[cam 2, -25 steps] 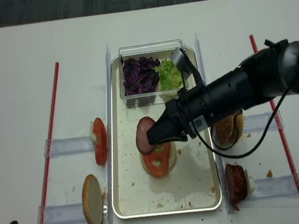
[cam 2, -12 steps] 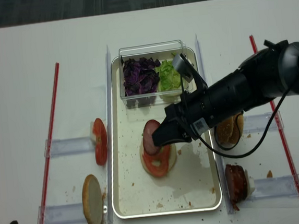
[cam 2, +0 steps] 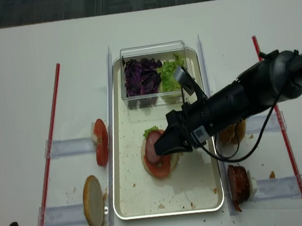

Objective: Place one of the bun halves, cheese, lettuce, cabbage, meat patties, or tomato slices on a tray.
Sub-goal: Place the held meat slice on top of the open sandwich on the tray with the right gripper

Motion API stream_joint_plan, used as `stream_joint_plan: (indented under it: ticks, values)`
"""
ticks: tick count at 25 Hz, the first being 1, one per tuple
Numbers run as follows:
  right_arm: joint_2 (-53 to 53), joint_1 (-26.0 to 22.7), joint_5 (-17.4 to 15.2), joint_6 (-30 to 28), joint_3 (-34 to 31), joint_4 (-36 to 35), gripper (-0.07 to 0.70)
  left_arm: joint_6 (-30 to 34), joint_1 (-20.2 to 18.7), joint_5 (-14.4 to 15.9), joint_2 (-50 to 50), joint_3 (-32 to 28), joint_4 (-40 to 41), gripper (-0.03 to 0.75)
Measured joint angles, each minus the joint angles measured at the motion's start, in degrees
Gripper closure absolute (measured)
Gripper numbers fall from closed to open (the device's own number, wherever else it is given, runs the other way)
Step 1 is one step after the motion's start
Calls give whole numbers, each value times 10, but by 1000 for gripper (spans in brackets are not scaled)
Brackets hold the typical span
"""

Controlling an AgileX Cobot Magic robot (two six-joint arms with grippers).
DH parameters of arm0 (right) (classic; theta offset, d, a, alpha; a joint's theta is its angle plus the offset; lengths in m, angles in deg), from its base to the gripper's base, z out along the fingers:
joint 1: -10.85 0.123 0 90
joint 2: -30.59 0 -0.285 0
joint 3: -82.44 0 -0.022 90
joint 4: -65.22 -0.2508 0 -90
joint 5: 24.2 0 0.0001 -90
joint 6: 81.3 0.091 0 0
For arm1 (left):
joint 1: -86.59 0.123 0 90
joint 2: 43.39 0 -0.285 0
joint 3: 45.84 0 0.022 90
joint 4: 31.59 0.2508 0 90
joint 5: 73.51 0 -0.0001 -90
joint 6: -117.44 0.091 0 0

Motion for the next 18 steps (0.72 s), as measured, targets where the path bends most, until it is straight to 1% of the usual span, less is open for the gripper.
stream_joint_plan:
  ticks: [8, 11, 18]
  values:
    - [-16, 0, 14, -9, 0, -17, 517, 0, 0, 0, 0, 0, 0, 223]
    - [-19, 0, 29, -9, 0, -17, 517, 0, 0, 0, 0, 0, 0, 223]
    - [-19, 0, 40, -6, 0, -18, 517, 0, 0, 0, 0, 0, 0, 223]
